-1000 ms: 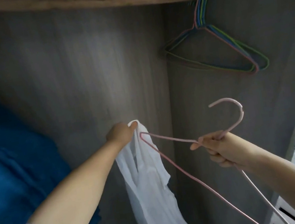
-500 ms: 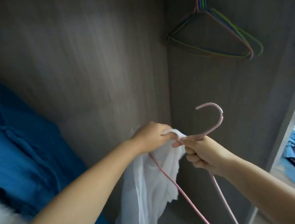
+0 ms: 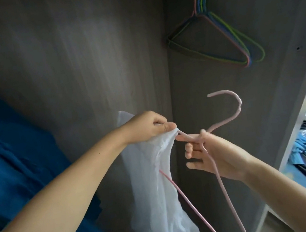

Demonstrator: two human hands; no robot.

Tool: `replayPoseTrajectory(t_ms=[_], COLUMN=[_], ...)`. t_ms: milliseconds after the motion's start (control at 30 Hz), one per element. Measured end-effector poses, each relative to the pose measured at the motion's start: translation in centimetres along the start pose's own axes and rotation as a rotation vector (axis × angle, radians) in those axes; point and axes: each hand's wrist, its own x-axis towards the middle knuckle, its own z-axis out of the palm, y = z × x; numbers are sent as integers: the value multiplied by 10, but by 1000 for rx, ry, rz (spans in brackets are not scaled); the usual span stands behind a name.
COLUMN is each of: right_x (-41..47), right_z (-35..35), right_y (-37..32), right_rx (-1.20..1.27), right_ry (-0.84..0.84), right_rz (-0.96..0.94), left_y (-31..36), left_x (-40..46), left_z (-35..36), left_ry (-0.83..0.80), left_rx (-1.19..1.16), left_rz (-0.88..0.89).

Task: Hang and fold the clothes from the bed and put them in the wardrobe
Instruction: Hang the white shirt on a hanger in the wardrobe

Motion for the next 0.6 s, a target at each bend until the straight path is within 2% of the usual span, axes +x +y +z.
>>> replayPoseTrajectory(t_ms=[100,167,333,467,600], right_x=[-6,-5,20,37,39], right_z=[-32,-41,-7,-4,-34], right_y=[8,26,75,86,89], right_rx=[-43,-192,-1036,-1125,-1235], right_ry=[101,177,198,303,420], right_rz=[128,193,206,294,343], left_y=[-2,-3,3,6,-1], left_x=[1,2,5,2,-10], left_z=[-1,1,12,16,6], left_ry=[27,12,-65,-96,-61], left_rx=[-66,-128,-226,-272,-269], left_rz=[7,3,3,29,4])
